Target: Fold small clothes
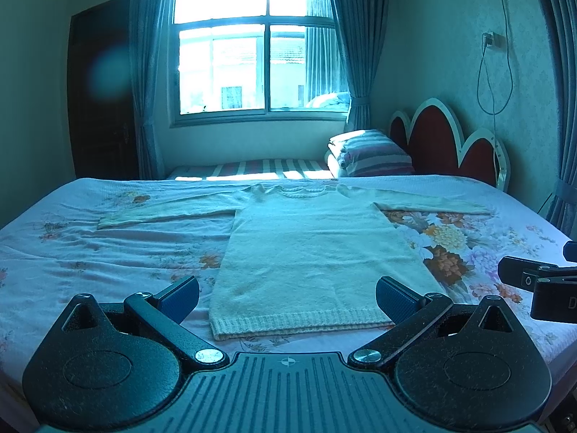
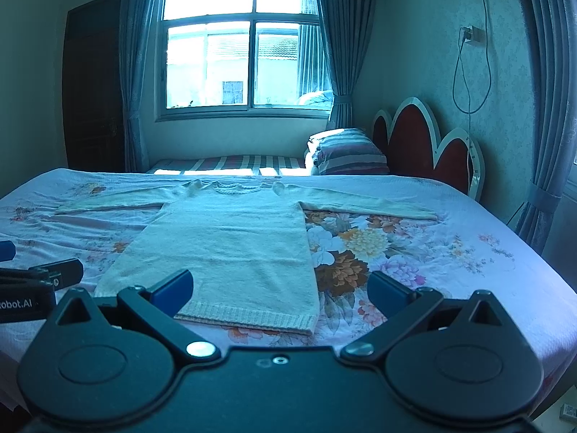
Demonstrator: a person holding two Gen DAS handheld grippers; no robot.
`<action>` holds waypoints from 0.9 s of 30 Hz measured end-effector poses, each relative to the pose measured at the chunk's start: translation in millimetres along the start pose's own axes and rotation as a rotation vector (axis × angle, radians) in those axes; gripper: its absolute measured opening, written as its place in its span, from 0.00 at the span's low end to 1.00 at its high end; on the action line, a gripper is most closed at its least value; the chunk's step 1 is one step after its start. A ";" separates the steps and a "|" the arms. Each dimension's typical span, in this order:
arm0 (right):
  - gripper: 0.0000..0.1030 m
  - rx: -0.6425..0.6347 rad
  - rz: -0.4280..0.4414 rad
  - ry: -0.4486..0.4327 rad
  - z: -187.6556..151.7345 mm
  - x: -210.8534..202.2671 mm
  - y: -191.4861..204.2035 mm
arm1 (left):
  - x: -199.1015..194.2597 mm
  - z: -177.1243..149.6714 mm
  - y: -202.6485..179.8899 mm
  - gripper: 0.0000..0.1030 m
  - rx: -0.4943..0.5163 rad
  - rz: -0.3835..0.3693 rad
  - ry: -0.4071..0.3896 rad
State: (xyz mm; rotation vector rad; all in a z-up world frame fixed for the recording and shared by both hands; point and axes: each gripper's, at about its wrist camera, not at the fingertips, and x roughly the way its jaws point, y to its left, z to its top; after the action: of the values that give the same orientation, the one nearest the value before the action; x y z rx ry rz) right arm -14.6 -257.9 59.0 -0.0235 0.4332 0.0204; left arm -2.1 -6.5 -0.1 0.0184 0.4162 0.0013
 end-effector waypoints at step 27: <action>1.00 -0.026 0.008 -0.004 3.7 1.1 12.0 | 3.6 -0.7 7.2 1.00 -0.011 0.009 -0.007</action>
State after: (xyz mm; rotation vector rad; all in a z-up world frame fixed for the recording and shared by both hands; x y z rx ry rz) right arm -12.3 -245.8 61.7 -0.0473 0.4287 0.0336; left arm 1.0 0.7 -2.1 0.0098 0.4093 0.0125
